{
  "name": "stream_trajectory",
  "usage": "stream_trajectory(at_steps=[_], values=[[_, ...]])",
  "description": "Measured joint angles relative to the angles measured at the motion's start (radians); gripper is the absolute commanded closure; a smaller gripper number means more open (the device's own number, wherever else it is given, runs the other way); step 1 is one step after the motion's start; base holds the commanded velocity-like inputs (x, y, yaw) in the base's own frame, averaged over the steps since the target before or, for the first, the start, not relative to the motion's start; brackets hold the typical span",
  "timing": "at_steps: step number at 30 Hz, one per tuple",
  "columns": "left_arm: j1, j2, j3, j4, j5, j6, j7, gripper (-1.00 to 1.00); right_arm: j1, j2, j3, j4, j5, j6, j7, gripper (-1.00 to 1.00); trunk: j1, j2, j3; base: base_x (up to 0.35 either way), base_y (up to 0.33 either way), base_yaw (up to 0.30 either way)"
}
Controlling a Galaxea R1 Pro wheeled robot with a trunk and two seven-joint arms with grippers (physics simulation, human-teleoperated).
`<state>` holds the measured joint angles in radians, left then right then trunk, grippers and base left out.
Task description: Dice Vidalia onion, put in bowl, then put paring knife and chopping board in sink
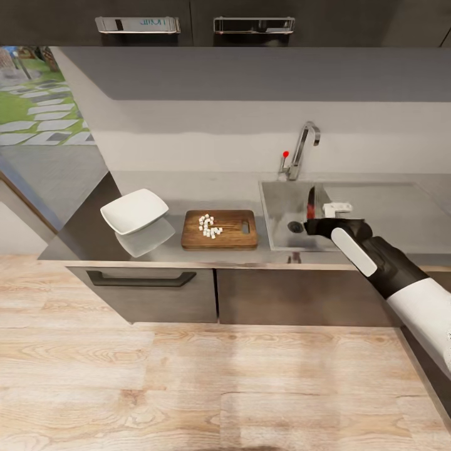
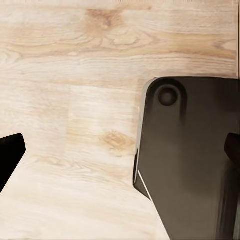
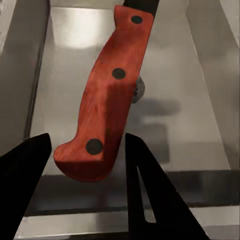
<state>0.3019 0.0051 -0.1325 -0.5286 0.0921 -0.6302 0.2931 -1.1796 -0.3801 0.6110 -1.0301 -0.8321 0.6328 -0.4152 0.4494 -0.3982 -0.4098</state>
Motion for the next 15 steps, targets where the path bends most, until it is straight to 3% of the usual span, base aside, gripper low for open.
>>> stream_trajectory(at_steps=[3, 7, 10, 15], values=[[0.0, 0.0, -0.003, -0.002, -0.01, 0.0, 0.0, -1.0, 0.0, 0.001, 0.001, 0.038, 0.002, -0.027, 0.04, 1.0, 0.0, 0.0, 0.0, 0.0, 0.0, 0.0], [0.0, 0.002, -0.003, -0.002, -0.013, 0.0, -0.001, -1.0, 0.0, 0.007, 0.003, 0.111, -0.001, -0.12, 0.084, 1.0, 0.0, 0.0, 0.0, 0.004, 0.0, 0.0], [0.0, 0.002, -0.004, -0.001, -0.015, 0.001, -0.002, -1.0, 0.0, 0.006, 0.003, 0.149, 0.003, -0.131, 0.167, 1.0, 0.0, 0.0, 0.0, 0.078, 0.0, 0.0], [0.0, 0.002, -0.005, 0.001, -0.028, 0.001, -0.002, -1.0, 0.0, 0.007, 0.004, 0.17, 0.005, -0.133, 0.193, 1.0, 0.0, 0.0, 0.0, 0.137, 0.0, 0.0]])
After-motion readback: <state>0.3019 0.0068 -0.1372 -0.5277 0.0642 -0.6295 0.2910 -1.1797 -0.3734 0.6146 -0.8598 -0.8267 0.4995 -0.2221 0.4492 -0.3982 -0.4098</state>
